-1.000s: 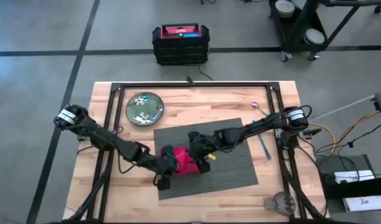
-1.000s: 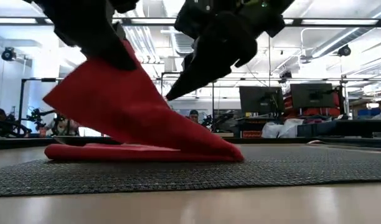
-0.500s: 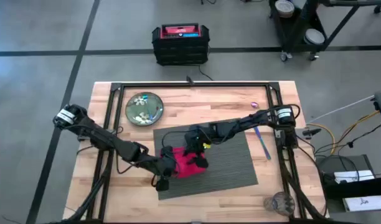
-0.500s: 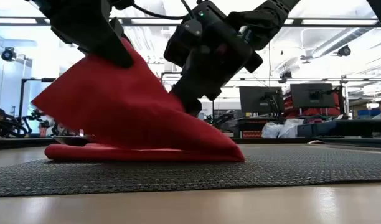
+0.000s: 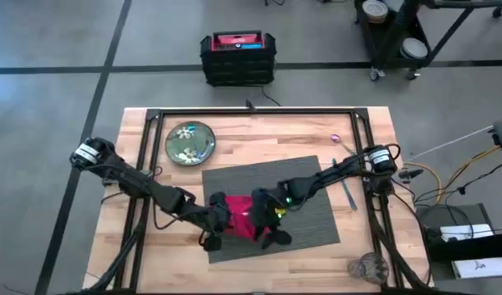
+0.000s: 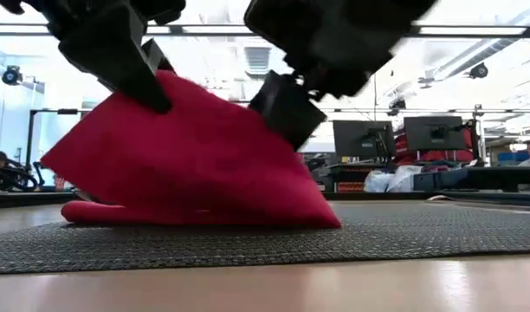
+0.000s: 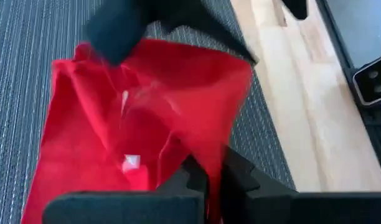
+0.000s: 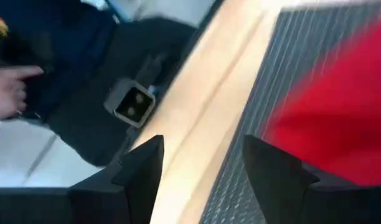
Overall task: Set table place
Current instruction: Fold the red table napkin
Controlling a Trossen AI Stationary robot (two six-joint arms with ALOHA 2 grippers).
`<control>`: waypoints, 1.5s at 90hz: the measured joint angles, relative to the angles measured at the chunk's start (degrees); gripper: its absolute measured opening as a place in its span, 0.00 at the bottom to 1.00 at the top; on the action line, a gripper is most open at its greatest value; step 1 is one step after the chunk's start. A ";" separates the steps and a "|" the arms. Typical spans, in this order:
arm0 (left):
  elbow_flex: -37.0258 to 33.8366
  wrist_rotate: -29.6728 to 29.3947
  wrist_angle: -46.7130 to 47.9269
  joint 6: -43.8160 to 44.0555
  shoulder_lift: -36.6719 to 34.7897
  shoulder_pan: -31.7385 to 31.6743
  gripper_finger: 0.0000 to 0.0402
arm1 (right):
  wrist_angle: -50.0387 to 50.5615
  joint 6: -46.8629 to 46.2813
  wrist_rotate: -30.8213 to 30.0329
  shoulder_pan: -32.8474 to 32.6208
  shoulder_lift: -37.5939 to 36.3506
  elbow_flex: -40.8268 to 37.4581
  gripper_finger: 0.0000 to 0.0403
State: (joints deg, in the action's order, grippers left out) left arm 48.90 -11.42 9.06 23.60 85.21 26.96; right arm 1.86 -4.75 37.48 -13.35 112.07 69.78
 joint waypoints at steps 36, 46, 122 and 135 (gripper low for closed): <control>-0.32 0.00 0.97 2.17 0.09 0.00 0.00 | 19.94 12.42 -30.04 -2.00 -4.87 5.94 0.47; -0.31 -0.02 -0.40 2.01 0.53 0.32 0.00 | 16.69 16.39 -34.62 0.83 -5.03 7.35 0.47; -0.30 -1.57 -1.14 0.92 1.29 0.31 0.00 | -1.40 14.66 -12.68 3.87 1.56 6.97 0.04; 0.52 -1.57 -0.89 1.07 1.29 0.33 0.00 | 8.13 16.61 -20.23 2.40 -3.81 6.96 0.03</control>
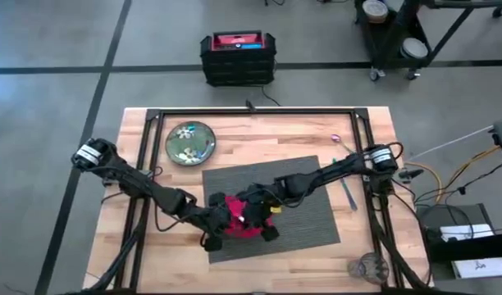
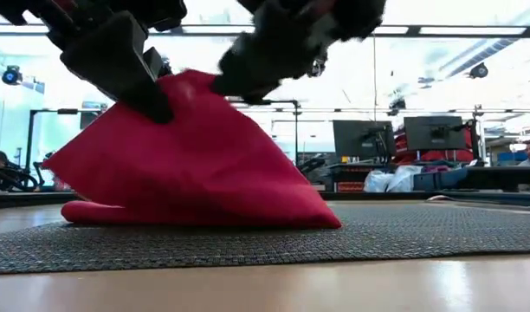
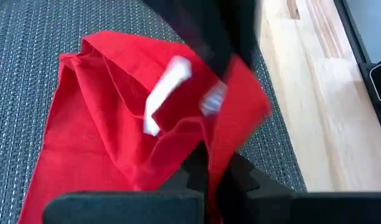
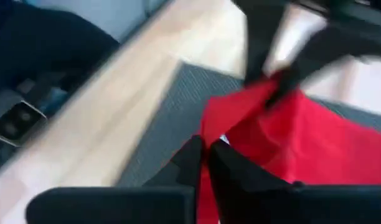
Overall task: Set table place
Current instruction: Fold the red table napkin
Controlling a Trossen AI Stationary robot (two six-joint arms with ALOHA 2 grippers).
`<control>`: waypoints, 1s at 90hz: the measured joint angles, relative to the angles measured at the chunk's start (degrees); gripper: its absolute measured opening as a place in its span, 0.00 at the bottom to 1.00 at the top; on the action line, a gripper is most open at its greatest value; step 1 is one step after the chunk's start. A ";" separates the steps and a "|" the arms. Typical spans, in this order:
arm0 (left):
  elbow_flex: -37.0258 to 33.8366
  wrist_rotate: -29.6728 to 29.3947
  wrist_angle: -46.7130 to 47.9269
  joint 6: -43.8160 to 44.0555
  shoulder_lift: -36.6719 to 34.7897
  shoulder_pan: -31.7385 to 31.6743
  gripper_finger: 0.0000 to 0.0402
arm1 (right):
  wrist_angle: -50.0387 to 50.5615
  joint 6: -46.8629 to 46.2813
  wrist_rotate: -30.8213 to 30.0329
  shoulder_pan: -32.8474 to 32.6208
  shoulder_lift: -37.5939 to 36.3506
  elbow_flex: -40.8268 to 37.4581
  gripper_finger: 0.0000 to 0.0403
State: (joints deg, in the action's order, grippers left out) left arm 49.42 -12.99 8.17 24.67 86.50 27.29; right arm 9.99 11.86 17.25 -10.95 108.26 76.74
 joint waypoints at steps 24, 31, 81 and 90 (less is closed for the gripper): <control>5.13 -0.48 1.86 -2.46 -0.17 -0.05 0.00 | 16.80 0.66 -16.00 -4.31 -10.96 0.89 0.00; 6.06 -0.50 2.15 -4.73 -0.17 -0.07 0.01 | 20.39 -1.94 -19.26 -5.75 -12.89 0.88 0.00; 8.64 -0.68 12.36 -0.97 -1.92 -3.06 0.40 | 20.66 -23.36 -31.49 -18.26 -4.95 -3.17 0.00; 9.08 -0.61 12.96 -0.86 -2.16 -2.91 0.47 | 18.39 -24.55 -34.39 -19.97 -2.62 -3.31 0.00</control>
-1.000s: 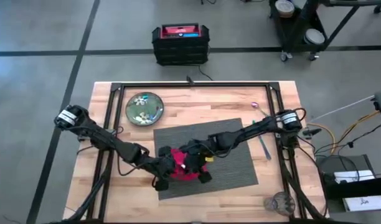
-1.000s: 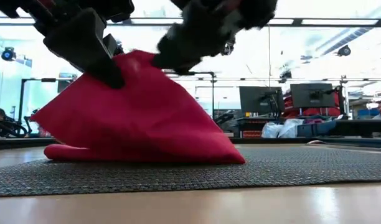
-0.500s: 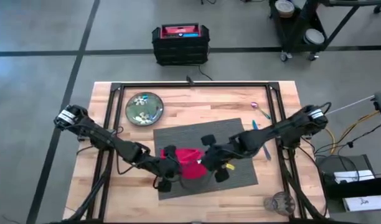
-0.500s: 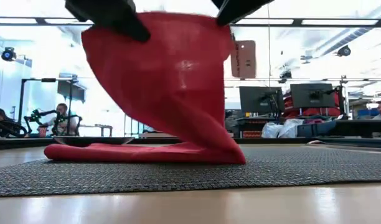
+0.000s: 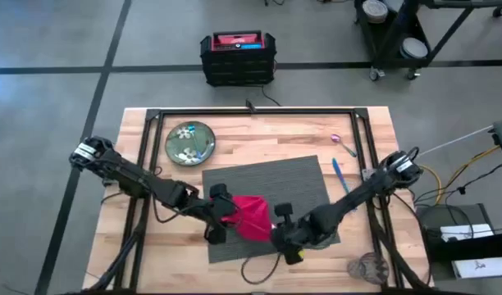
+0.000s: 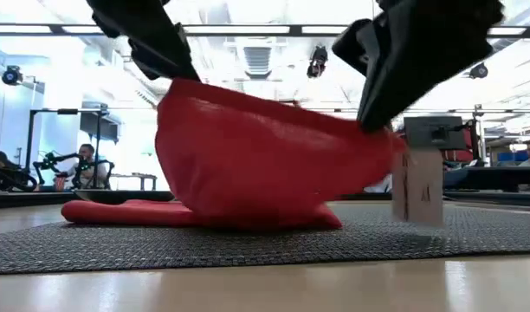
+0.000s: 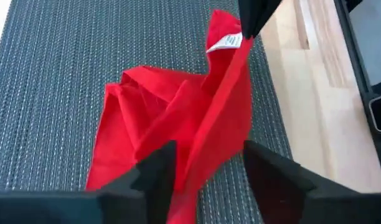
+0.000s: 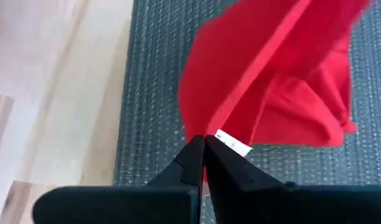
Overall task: Set table place
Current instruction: Fold the red table napkin
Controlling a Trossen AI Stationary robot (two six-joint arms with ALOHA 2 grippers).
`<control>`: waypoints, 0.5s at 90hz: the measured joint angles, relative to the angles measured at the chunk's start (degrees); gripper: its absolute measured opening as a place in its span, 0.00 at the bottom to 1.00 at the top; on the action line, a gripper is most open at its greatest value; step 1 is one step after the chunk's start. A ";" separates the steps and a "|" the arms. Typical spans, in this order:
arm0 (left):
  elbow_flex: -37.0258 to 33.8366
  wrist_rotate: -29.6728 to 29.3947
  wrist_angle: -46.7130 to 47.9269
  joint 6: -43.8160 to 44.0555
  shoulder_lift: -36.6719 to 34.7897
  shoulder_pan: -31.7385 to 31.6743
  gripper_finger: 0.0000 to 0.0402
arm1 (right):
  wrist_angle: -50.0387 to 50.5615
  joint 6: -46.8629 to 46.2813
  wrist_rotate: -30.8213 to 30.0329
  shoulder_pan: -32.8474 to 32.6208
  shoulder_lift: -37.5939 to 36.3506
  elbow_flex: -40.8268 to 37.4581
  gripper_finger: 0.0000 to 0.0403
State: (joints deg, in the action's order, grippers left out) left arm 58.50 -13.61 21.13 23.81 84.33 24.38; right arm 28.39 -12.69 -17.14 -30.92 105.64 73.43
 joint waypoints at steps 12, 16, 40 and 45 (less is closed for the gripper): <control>0.00 -1.96 -0.90 -0.82 0.15 -0.81 0.51 | -4.06 1.84 -0.30 -0.22 1.07 0.00 0.00; -0.01 -3.65 -1.32 -0.83 0.34 -1.36 0.52 | -4.29 1.99 0.13 -0.22 1.07 0.00 0.00; -0.04 -2.82 -6.31 -1.91 3.23 -4.01 0.49 | -4.81 2.67 0.61 -0.22 1.07 0.01 0.00; -0.04 -0.86 -7.28 -2.37 4.29 -4.40 0.48 | -4.87 2.82 0.61 -0.20 1.07 0.01 0.00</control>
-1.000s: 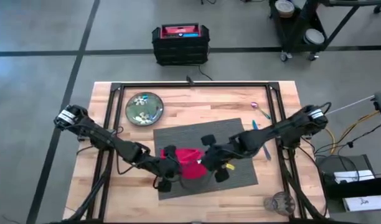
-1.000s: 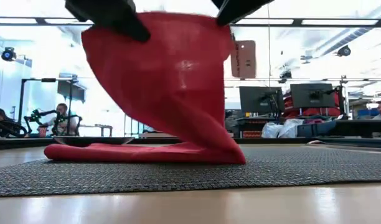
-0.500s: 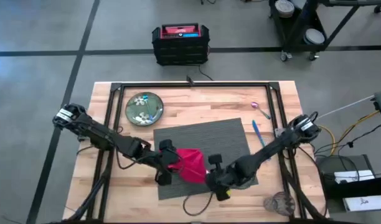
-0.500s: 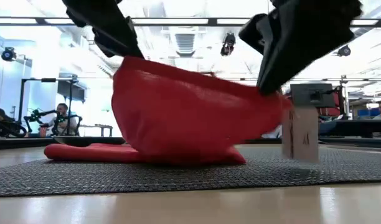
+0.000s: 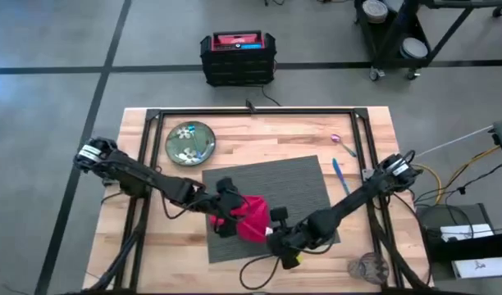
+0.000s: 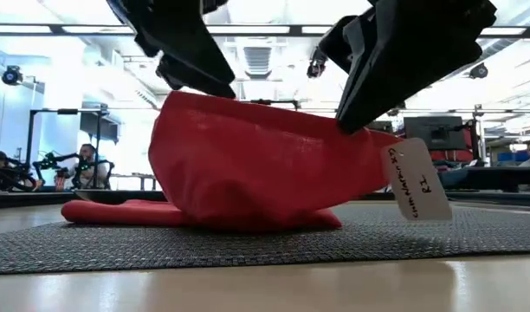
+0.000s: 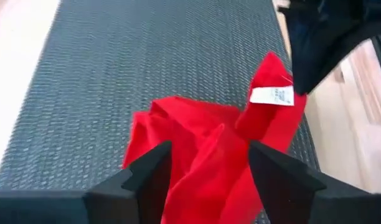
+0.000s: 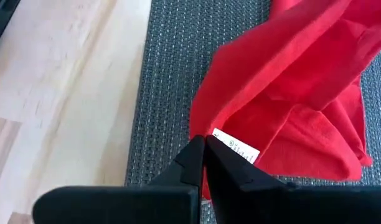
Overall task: Set table place
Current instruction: Fold the red table napkin
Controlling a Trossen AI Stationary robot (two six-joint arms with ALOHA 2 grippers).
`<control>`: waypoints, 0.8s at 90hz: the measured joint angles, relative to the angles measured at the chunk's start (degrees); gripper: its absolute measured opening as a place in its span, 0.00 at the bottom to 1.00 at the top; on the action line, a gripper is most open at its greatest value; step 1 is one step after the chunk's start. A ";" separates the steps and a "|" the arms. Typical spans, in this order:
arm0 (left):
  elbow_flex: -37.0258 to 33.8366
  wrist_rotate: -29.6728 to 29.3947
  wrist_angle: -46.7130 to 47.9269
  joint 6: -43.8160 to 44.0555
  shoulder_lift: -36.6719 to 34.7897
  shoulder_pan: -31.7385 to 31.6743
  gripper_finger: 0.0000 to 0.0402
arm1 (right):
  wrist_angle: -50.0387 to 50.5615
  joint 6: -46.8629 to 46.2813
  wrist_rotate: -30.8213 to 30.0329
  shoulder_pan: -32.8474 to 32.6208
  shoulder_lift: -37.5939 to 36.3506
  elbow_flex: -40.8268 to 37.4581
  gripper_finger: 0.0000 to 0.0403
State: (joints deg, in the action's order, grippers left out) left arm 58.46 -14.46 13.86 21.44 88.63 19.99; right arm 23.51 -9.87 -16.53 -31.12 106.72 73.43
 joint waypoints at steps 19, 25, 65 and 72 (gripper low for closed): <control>-0.04 2.02 -1.55 -0.66 4.88 -0.56 0.44 | -0.11 -0.03 0.07 -0.01 0.00 0.02 0.00; 0.02 2.18 -1.29 -1.22 5.78 -0.61 0.45 | -0.15 -0.05 0.09 -0.01 0.00 0.02 0.00; 0.72 2.69 -1.81 -2.96 8.44 -0.61 0.39 | -0.29 -0.02 0.22 -0.01 0.00 0.02 0.00; 0.66 2.61 -1.90 -2.96 8.70 -0.61 0.36 | -0.29 -0.04 0.22 0.01 0.00 0.02 0.00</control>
State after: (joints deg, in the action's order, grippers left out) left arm 59.11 -11.85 11.95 18.48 97.33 19.38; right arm 23.22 -9.91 -16.32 -31.11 106.72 73.45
